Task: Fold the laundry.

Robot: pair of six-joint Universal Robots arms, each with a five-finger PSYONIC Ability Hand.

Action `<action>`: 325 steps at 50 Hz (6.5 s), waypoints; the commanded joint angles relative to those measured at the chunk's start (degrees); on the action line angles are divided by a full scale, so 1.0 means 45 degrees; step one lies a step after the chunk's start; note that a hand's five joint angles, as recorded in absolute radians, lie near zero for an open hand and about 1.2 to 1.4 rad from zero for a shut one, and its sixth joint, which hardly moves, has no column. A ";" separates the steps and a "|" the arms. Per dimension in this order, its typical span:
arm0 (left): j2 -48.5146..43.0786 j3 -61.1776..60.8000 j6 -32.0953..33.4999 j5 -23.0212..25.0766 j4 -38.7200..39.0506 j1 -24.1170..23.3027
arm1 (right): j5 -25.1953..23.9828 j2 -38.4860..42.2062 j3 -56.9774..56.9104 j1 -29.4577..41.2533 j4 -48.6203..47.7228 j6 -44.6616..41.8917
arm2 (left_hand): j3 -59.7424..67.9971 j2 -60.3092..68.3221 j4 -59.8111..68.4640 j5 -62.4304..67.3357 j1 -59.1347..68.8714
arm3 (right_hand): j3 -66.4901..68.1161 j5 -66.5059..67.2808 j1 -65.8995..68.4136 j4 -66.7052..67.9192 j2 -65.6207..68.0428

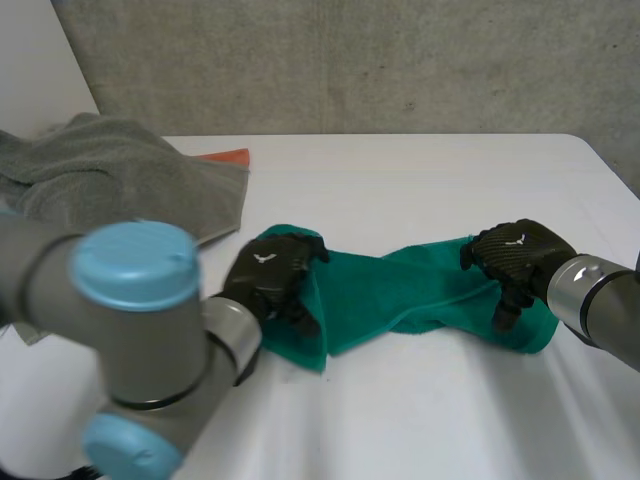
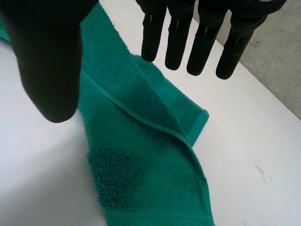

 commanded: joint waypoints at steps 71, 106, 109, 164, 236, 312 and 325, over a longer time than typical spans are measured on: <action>-0.4474 0.3415 0.3808 -0.5129 0.4000 0.0107 | -0.0043 0.1822 0.0028 -0.0884 -0.1674 -0.0720 | -0.0039 0.0000 0.0160 0.0224 -0.0243 | 0.0541 0.1027 0.0481 0.0703 0.0591; -0.0062 0.1891 0.5467 -0.2222 0.2127 0.1787 | -0.1194 0.2348 -0.3115 -0.1118 -0.0367 -0.0818 | 1.2329 1.2368 1.2528 1.2592 1.2125 | -0.0730 -0.0243 -0.0790 -0.0568 -0.0679; 0.0174 0.1871 0.5800 -0.2025 0.2028 0.1787 | -0.1468 0.3109 -0.3292 -0.0943 0.0005 -0.0857 | 1.2329 1.2368 1.2528 1.2592 1.2125 | -0.0805 -0.0318 -0.0865 -0.0642 -0.0754; 0.0760 0.4371 0.7149 0.0983 0.5817 0.2510 | -0.2603 -0.1798 -0.1056 -0.0922 -0.1556 -0.0776 | 1.2329 1.2368 1.2528 1.2592 1.2125 | -0.2973 -0.2487 -0.3034 -0.2811 -0.2923; -0.1972 0.0737 0.0822 0.0085 0.1462 -0.1748 | -0.1469 0.1062 0.0943 -0.0863 -0.3762 -0.0095 | 0.0260 0.0299 0.0459 0.0523 0.0056 | -0.2151 -0.1664 -0.2211 -0.1988 -0.2100; 0.4023 -0.2641 0.4942 -0.3548 0.0759 0.0185 | -0.3851 1.0065 -0.9290 0.3335 -0.3080 -0.0935 | 1.2329 1.2368 1.2528 1.2592 1.2125 | 0.3432 0.3919 0.3372 0.3595 0.3483; 0.4062 -0.2114 0.4962 -0.3548 0.0778 0.0107 | -0.3910 0.9498 -0.8409 0.3335 -0.3158 -0.0915 | 1.2329 1.2368 1.2528 1.2592 1.2125 | 0.4100 0.4587 0.4040 0.4263 0.4151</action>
